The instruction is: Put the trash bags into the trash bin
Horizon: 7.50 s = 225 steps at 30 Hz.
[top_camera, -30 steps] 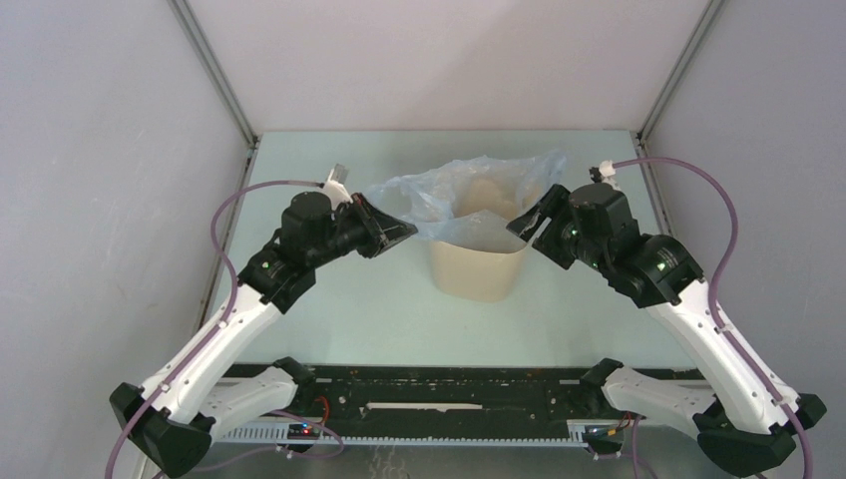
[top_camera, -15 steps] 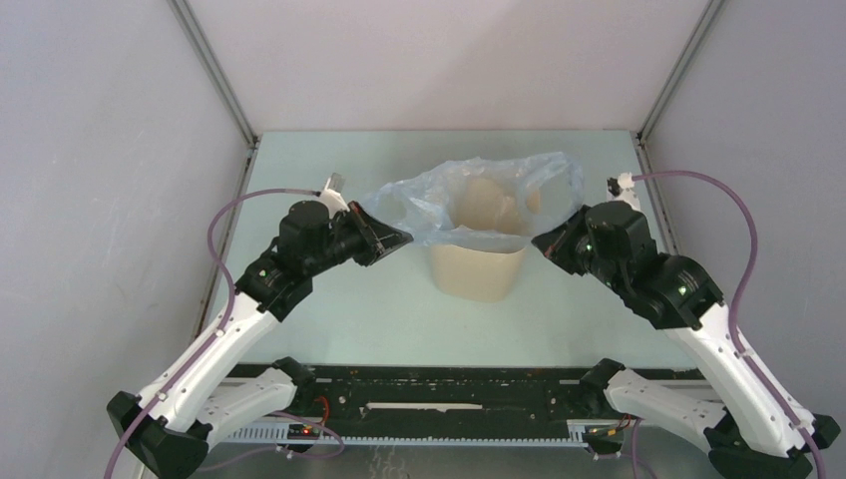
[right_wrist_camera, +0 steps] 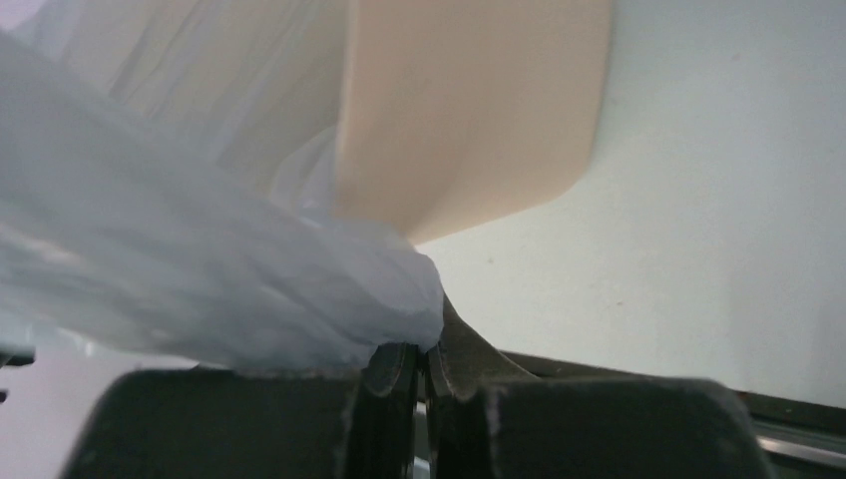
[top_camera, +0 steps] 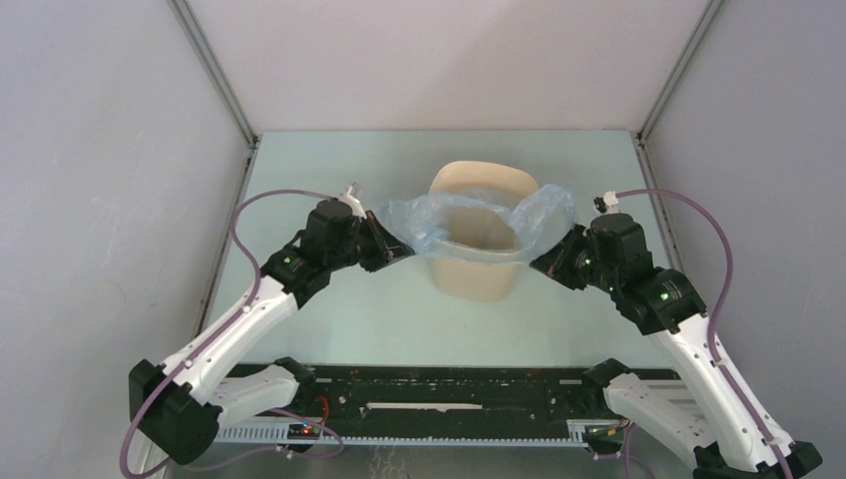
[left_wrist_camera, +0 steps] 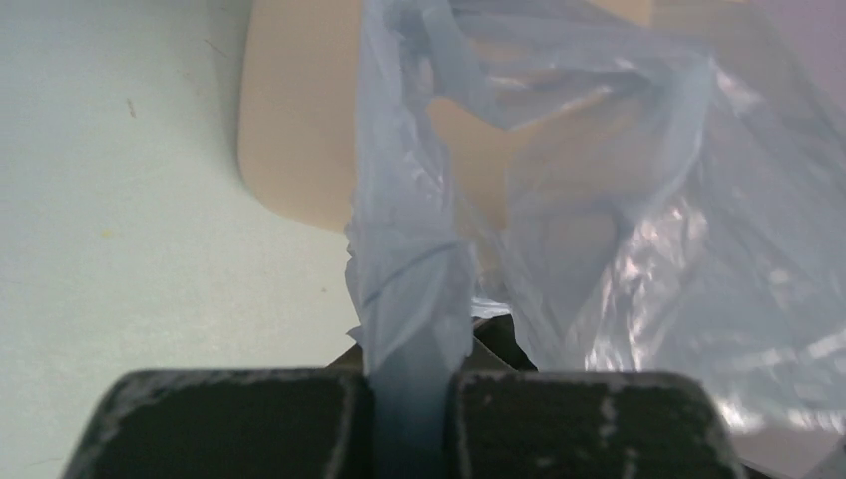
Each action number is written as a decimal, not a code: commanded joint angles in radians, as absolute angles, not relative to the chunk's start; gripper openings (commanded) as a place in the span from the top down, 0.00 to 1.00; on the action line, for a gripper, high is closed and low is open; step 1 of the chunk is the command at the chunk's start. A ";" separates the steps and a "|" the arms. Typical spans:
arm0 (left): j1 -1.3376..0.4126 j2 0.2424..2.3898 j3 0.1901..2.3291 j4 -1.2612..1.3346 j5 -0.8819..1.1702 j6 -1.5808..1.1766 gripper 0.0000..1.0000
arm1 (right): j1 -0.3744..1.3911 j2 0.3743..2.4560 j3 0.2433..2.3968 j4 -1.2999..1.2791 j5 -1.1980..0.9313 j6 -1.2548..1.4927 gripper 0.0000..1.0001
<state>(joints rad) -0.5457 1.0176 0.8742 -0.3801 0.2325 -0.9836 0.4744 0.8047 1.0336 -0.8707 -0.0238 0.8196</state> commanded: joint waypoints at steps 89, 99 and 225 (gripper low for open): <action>-0.302 1.284 1.106 -0.191 0.944 -0.478 0.45 | 0.058 1.199 1.457 -0.867 -0.708 0.190 0.26; -0.301 1.289 1.183 -0.220 0.766 -0.486 0.97 | 0.058 1.204 1.421 -0.806 -0.604 0.279 0.55; -0.468 1.407 1.554 -0.729 0.460 -0.582 0.43 | -0.077 1.572 1.407 -0.692 -0.709 0.319 0.84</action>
<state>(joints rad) -0.4664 1.3895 1.3941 -0.6743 0.4480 -0.6319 -0.0975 1.6135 1.4345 -0.6689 -0.7509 0.3706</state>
